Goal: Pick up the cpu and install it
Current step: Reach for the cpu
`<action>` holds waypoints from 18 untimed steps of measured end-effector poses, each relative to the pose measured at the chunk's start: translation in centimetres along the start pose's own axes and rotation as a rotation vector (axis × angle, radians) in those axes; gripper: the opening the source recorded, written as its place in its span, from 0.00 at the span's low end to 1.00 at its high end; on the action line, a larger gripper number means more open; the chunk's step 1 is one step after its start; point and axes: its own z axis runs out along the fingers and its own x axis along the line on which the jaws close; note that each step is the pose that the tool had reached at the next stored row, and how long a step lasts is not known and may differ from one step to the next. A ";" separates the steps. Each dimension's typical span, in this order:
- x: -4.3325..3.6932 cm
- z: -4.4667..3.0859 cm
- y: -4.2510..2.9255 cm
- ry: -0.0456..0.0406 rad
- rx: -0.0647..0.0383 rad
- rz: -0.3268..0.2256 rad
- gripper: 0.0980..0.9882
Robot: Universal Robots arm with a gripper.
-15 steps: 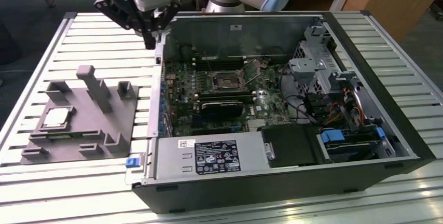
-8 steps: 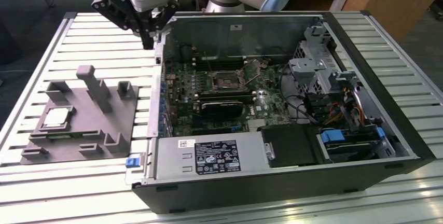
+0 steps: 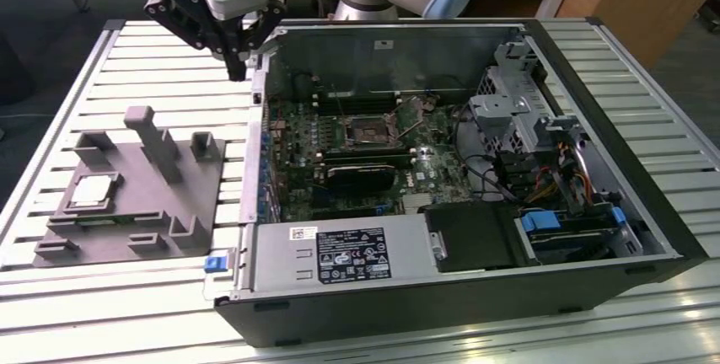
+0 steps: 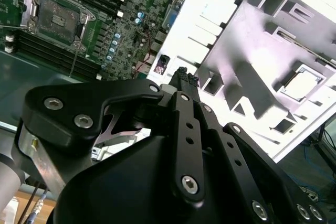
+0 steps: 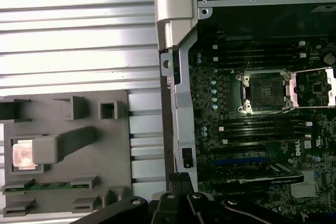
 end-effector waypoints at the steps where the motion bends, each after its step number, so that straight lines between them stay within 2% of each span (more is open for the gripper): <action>1: 0.06 0.01 0.00 0.0000 0.000 0.000 0.01; 18: 1.02 0.08 -0.08 0.0000 0.000 0.000 0.01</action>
